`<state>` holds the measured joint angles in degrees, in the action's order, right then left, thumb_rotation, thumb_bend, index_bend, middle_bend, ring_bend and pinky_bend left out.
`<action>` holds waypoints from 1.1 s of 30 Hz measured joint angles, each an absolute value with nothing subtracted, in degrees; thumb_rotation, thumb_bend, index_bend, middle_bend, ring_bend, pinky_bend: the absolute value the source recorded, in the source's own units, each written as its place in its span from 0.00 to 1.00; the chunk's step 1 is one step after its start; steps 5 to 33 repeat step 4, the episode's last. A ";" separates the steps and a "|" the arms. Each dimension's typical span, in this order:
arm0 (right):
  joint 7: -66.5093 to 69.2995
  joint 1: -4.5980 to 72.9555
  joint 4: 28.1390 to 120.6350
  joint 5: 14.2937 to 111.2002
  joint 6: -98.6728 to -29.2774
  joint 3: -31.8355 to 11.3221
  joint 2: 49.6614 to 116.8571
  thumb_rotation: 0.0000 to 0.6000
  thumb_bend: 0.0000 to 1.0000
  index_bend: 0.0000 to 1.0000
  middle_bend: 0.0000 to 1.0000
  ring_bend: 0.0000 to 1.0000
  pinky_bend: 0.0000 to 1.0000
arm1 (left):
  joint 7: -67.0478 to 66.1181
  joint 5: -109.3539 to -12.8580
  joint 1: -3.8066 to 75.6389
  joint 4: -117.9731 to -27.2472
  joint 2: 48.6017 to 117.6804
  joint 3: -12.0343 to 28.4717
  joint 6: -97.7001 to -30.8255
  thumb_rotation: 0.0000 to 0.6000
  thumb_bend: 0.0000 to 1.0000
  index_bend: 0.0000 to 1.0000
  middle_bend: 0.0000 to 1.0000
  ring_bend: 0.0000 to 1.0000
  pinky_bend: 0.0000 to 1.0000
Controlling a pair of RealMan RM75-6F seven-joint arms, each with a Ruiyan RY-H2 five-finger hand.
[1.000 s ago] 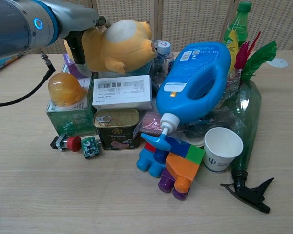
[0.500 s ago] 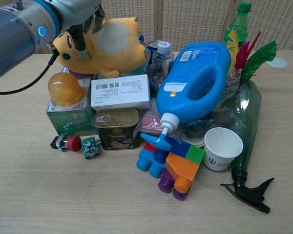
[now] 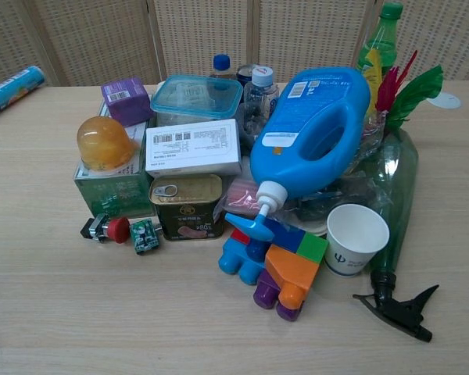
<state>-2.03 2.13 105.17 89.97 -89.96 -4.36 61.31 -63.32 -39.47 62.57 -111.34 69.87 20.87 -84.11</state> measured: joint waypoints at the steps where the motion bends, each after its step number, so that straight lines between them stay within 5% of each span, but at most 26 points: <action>1: -2.17 2.14 105.22 90.06 -89.94 -4.31 61.37 0.50 0.00 0.00 0.00 0.00 0.00 | -63.61 -39.12 62.51 -112.30 67.10 21.98 -83.78 1.00 0.00 0.93 0.93 0.75 0.80; 4: -2.63 2.18 105.43 90.24 -89.90 -4.23 61.56 0.50 0.00 0.00 0.00 0.00 0.00 | -64.03 -37.67 62.34 -114.05 60.51 24.71 -82.46 1.00 0.00 0.93 0.93 0.75 0.80; 33: -2.63 2.18 105.43 90.24 -89.90 -4.23 61.56 0.50 0.00 0.00 0.00 0.00 0.00 | -64.03 -37.67 62.34 -114.05 60.51 24.71 -82.46 1.00 0.00 0.93 0.93 0.75 0.80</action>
